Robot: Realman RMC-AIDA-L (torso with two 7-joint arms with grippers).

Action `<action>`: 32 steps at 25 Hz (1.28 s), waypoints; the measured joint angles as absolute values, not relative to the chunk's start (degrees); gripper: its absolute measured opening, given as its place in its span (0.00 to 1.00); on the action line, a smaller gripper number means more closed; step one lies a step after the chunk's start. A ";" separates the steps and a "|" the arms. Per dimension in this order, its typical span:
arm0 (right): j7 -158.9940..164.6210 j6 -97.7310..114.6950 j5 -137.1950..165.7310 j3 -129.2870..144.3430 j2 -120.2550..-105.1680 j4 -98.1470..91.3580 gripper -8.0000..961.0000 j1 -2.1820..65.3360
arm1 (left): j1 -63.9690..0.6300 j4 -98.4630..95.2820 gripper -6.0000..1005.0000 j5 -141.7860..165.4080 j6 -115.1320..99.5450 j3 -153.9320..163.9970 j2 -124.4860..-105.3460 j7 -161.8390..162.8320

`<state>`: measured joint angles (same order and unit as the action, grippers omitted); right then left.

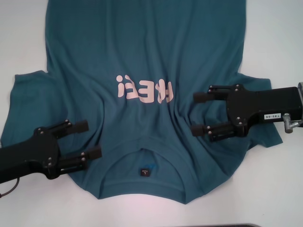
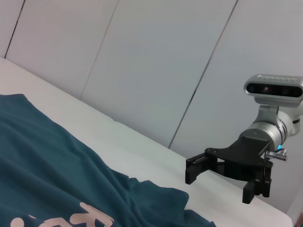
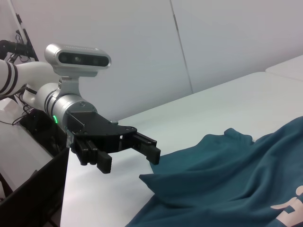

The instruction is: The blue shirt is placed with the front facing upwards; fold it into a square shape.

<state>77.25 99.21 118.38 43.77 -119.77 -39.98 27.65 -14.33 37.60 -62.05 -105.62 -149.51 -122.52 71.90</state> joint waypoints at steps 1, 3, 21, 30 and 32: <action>77.25 99.21 118.38 43.76 -119.77 -39.86 0.98 27.61 | -14.33 37.61 0.84 -62.05 -105.66 -149.50 -122.52 71.89; 77.25 99.23 118.38 43.76 -119.69 -39.58 0.98 27.49 | -14.45 37.60 0.84 -62.06 -105.76 -149.51 -122.53 71.89; 81.47 99.09 118.23 42.39 -119.61 -39.37 0.98 27.32 | -17.22 35.72 0.84 -62.43 -105.07 -154.02 -123.09 80.04; 116.46 97.90 116.44 37.15 -117.31 -36.74 0.98 31.77 | -21.34 34.66 0.84 -62.75 -103.44 -159.70 -118.58 126.94; 118.00 98.71 115.21 36.99 -116.94 -35.22 0.98 32.28 | -21.26 33.05 0.84 -64.45 -103.37 -161.75 -118.23 131.49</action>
<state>118.00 98.71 115.21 36.99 -116.94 -35.22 32.28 -21.26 33.05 -64.45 -103.37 -161.75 -118.23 131.49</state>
